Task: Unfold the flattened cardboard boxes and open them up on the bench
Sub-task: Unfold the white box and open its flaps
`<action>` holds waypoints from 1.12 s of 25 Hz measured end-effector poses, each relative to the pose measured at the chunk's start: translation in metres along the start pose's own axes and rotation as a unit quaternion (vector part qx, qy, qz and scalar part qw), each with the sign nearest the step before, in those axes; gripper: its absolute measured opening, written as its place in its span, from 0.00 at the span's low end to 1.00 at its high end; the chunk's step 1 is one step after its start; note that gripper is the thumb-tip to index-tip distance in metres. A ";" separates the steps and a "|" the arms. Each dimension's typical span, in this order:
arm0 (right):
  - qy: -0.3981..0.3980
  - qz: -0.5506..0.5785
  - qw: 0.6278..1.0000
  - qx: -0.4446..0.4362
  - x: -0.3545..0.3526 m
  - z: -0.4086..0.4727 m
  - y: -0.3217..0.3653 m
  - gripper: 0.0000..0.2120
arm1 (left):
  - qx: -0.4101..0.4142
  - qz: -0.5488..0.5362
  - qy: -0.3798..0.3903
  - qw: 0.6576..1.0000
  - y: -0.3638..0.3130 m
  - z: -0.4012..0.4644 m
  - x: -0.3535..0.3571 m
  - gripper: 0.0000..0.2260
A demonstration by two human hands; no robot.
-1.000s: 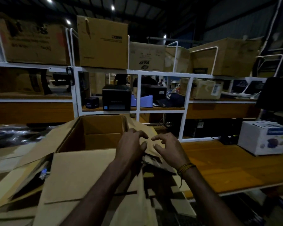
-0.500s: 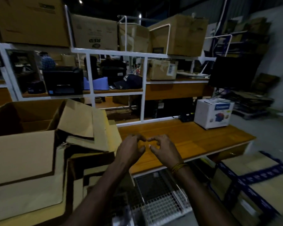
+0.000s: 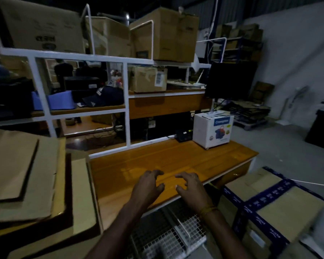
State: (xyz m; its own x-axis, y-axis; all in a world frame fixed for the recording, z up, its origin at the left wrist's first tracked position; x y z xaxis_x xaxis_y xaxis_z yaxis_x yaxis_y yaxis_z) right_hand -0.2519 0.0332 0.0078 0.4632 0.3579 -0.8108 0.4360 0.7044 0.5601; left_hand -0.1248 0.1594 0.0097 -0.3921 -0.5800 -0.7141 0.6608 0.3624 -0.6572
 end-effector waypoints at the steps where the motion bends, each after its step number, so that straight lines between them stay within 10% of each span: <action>1: -0.001 -0.005 1.000 0.009 0.000 0.011 -0.012 0.17 | 0.002 -0.004 0.007 1.000 0.002 0.016 0.012 0.20; 28: -0.130 -0.049 0.981 0.138 -0.023 0.395 -0.242 0.30 | 0.071 0.011 0.098 0.993 0.010 0.470 0.211 0.35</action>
State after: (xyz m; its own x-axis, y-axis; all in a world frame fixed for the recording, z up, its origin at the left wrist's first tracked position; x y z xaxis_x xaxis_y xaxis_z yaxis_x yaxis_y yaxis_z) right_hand -0.0636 -0.3878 -0.0422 0.5744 0.1036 -0.8120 0.6639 0.5212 0.5362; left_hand 0.0999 -0.3024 -0.0348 -0.4843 -0.4157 -0.7698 0.7486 0.2585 -0.6106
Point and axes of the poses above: each hand's wrist, its own z-axis towards the middle knuckle, its own x-axis out of the palm, y = z × x, the point moved 1 cm from there along z, towards the middle knuckle, and after that the axes turned 8 degrees about -z, right-handed, at the moved point
